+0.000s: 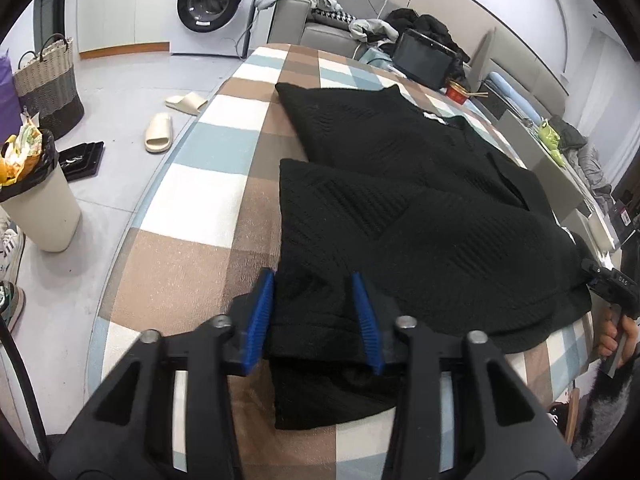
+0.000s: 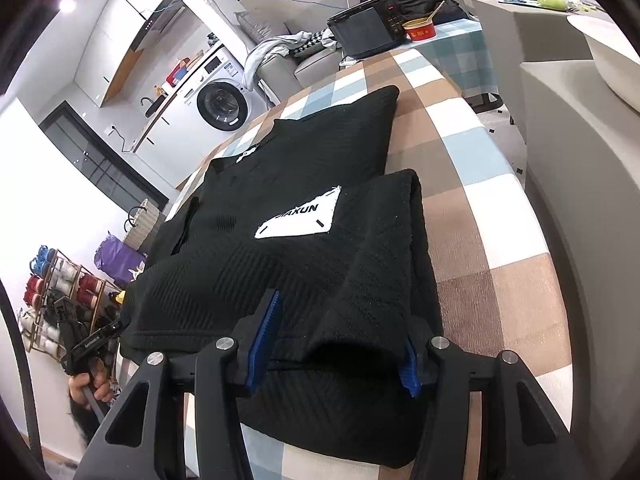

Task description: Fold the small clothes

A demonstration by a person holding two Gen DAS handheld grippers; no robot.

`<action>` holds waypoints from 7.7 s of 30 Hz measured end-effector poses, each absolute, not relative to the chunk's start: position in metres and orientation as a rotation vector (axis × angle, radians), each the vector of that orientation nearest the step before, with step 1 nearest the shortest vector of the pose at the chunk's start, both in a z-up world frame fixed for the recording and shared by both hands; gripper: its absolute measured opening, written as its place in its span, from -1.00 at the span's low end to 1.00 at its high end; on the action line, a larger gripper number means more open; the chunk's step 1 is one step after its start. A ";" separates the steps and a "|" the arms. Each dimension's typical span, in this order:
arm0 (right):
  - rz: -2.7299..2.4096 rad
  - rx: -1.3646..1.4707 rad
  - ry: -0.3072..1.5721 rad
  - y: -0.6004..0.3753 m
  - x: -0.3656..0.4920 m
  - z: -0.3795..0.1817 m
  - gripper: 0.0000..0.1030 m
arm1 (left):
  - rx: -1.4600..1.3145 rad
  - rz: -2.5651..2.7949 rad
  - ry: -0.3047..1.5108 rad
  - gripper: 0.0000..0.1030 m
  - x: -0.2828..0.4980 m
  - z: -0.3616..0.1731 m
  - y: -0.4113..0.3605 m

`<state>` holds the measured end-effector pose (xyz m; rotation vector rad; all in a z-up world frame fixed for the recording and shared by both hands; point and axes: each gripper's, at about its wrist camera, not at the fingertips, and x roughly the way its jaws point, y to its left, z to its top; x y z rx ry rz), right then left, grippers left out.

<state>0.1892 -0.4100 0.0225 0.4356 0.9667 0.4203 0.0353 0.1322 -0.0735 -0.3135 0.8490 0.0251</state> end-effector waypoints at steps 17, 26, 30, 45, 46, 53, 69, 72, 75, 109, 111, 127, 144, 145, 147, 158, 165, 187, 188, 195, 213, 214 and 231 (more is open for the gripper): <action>0.401 0.508 0.667 -0.422 0.206 0.096 -0.89 | -0.397 -0.002 0.594 -0.91 0.057 0.013 0.156; 0.243 0.568 0.691 -0.411 0.315 0.108 -0.75 | -0.415 0.040 0.594 -0.88 0.171 0.038 0.174; 0.219 0.591 0.776 -0.410 0.343 0.088 -0.34 | -0.433 0.113 0.706 -0.58 0.207 0.013 0.185; 0.292 0.461 0.896 -0.402 0.311 0.055 -0.11 | -0.363 0.066 0.785 0.07 0.159 -0.038 0.167; 0.305 0.467 0.901 -0.398 0.313 0.055 -0.11 | -0.357 0.055 0.788 0.07 0.157 -0.038 0.163; 0.387 0.491 0.992 -0.358 0.338 0.043 -0.11 | -0.262 -0.072 0.912 0.07 0.169 -0.053 0.122; 0.411 0.590 0.886 -0.329 0.406 0.051 -0.11 | -0.333 -0.044 0.787 0.10 0.261 -0.030 0.132; 0.351 0.548 0.878 -0.344 0.405 0.063 -0.11 | -0.377 0.002 0.781 0.12 0.260 -0.027 0.151; 0.286 0.464 0.900 -0.354 0.399 0.067 -0.11 | -0.357 0.047 0.788 0.25 0.254 -0.030 0.160; 0.291 0.148 0.840 -0.367 0.388 0.053 -0.91 | -0.297 0.114 0.912 0.26 0.248 -0.076 0.175; 0.299 0.173 0.782 -0.371 0.377 0.065 -0.91 | -0.284 0.108 0.903 0.26 0.249 -0.073 0.175; 0.261 0.269 0.705 -0.390 0.360 0.079 -0.91 | -0.305 0.045 0.762 -0.87 0.261 -0.046 0.173; 0.085 0.324 0.898 -0.406 0.394 0.044 -0.42 | -0.321 0.167 0.839 -0.29 0.298 -0.042 0.182; 0.086 0.319 0.900 -0.407 0.387 0.044 -0.35 | -0.315 0.170 0.837 -0.17 0.290 -0.041 0.181; 0.095 0.321 0.913 -0.410 0.377 0.043 -0.18 | -0.310 0.168 0.834 -0.02 0.273 -0.041 0.180; 0.232 0.360 0.993 -0.400 0.298 0.033 0.01 | -0.286 0.079 0.910 0.15 0.166 -0.061 0.147; 0.280 0.362 1.002 -0.406 0.246 0.016 0.01 | -0.305 0.059 0.887 0.15 0.103 -0.076 0.134; 0.417 0.272 0.956 -0.394 0.194 0.017 -0.80 | -0.328 0.040 0.842 -0.82 0.037 -0.077 0.133; 0.415 0.265 0.967 -0.396 0.194 0.015 -0.80 | -0.318 0.037 0.846 -0.82 0.032 -0.078 0.130; 0.342 0.190 0.964 -0.403 0.178 0.026 -0.65 | -0.255 0.032 0.870 -0.80 0.006 -0.073 0.116; 0.480 0.034 0.903 -0.291 0.181 0.045 0.37 | -0.078 -0.134 0.789 0.42 0.019 -0.032 0.000; 0.495 0.034 0.917 -0.282 0.184 0.041 0.37 | -0.063 -0.151 0.797 0.42 0.024 -0.034 -0.011; 0.301 -0.156 0.915 -0.305 0.166 0.015 0.56 | 0.023 -0.171 0.883 0.50 0.026 -0.076 -0.030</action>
